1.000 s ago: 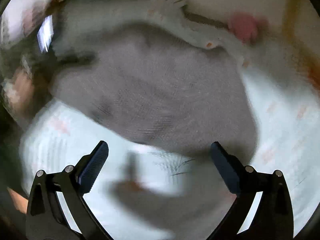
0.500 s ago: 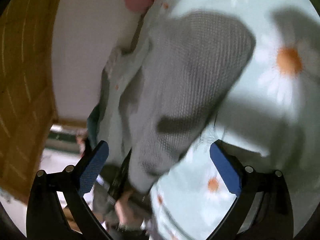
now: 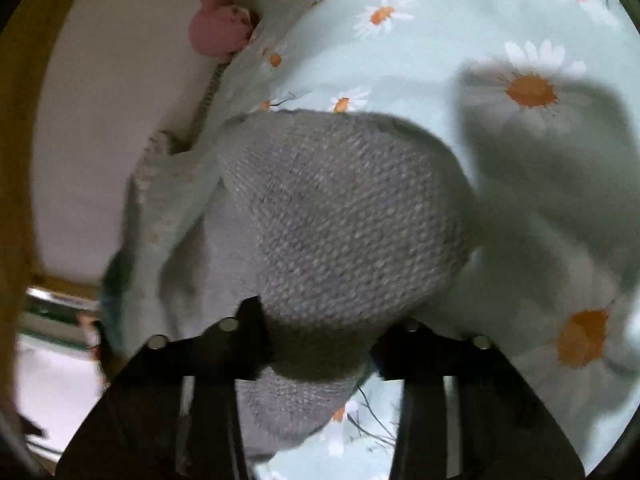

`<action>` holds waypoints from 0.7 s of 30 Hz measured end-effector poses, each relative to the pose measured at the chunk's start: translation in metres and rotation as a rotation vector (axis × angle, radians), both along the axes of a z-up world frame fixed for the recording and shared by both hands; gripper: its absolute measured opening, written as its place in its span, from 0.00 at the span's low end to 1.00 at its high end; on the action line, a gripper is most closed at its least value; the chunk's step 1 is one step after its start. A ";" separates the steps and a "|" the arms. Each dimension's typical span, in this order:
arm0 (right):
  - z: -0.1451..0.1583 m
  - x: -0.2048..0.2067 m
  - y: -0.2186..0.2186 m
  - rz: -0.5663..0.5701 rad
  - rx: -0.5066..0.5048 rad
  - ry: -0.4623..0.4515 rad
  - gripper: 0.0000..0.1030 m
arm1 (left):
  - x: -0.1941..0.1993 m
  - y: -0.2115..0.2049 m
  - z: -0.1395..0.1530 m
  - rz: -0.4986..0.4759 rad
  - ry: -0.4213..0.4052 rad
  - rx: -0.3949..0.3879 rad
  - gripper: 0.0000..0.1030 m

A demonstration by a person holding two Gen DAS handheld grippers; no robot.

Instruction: Fold large clothes

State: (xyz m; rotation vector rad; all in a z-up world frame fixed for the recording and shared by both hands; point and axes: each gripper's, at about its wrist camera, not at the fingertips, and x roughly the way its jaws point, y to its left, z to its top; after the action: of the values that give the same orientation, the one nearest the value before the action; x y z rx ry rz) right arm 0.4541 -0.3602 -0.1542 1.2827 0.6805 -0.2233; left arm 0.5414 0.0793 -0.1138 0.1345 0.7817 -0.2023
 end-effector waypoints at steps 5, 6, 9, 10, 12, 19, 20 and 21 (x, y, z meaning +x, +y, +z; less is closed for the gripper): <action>0.017 -0.045 -0.014 0.038 -0.036 -0.088 0.27 | -0.028 -0.015 0.001 -0.028 0.021 0.001 0.94; 0.019 -0.059 -0.019 0.035 -0.030 -0.090 0.27 | -0.035 -0.020 0.001 -0.036 0.029 -0.001 0.94; 0.020 -0.096 -0.043 0.005 -0.005 -0.094 0.26 | -0.067 -0.040 0.001 -0.068 0.065 -0.019 0.94; 0.021 -0.108 -0.052 -0.009 -0.011 -0.092 0.26 | -0.083 -0.051 0.002 -0.088 0.075 -0.026 0.94; 0.018 -0.130 -0.064 -0.025 -0.039 -0.076 0.27 | -0.102 -0.066 0.002 -0.098 0.072 -0.014 0.94; -0.010 -0.130 -0.081 0.028 -0.026 -0.043 0.42 | -0.125 -0.086 0.001 0.024 0.052 0.039 0.94; -0.009 -0.125 -0.081 0.032 -0.032 -0.048 0.46 | -0.124 -0.085 0.001 0.024 0.057 0.034 0.94; -0.006 -0.123 -0.082 0.044 -0.042 -0.056 0.55 | -0.123 -0.084 0.000 0.022 0.061 0.029 0.94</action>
State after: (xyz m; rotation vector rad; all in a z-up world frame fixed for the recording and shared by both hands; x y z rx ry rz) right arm 0.3316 -0.4420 -0.1602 1.2286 0.6526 -0.1638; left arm 0.4182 -0.0049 -0.1134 0.1472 0.8468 -0.1746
